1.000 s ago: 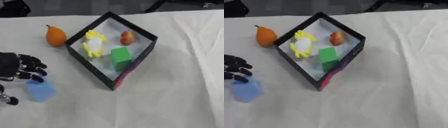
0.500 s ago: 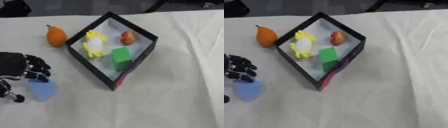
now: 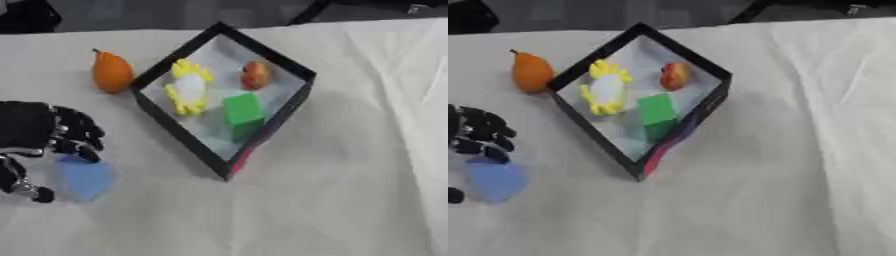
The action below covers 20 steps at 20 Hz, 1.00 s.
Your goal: Pick up objects on the table and place them in the box.
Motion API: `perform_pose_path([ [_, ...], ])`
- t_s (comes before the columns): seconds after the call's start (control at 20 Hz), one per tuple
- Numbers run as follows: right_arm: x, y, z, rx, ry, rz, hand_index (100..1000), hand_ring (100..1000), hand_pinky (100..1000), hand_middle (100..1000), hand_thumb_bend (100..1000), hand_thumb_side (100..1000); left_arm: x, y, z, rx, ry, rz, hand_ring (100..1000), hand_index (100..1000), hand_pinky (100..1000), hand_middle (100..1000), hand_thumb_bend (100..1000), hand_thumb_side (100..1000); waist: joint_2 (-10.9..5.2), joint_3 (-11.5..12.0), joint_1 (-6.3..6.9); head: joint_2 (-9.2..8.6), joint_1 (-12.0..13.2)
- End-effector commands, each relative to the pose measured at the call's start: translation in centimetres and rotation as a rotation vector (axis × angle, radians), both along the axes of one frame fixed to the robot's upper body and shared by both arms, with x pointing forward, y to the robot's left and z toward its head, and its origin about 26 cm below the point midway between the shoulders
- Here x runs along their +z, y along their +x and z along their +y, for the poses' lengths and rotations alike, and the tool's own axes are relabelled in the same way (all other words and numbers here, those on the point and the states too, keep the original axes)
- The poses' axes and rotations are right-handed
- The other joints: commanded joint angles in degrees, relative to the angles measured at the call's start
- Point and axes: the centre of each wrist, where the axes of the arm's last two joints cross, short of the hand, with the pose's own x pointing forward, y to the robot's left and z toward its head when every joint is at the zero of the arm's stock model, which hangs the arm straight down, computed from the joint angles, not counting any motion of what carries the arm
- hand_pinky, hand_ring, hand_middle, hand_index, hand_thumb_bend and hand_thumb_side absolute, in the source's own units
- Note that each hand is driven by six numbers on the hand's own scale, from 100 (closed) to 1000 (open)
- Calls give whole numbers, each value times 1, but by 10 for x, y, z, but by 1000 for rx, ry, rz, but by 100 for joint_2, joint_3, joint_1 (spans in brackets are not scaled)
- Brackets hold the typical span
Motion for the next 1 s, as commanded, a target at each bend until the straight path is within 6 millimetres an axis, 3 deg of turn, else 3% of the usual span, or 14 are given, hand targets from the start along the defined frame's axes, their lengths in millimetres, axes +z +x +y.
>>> perform_pose_path([
  [0.05, 10, -2, -2, -6, -29, -23, 791, 646, 941, 584, 100, 544, 21, -3, 7, 14, 30, -33, 912, 850, 900, 798, 684, 292, -10, -4, 66, -89, 3],
  [0.3, 10, -1, -1, 0, -28, -22, 790, 644, 941, 581, 100, 541, 11, 3, 11, 58, 91, 13, 978, 907, 960, 855, 658, 272, -6, -20, 57, -98, 39],
  [1.0, 9, 0, -1, 4, -31, -14, 789, 636, 942, 573, 100, 542, 11, 24, 1, 85, 89, 85, 969, 912, 947, 841, 574, 262, 0, -20, 48, -102, 52],
])
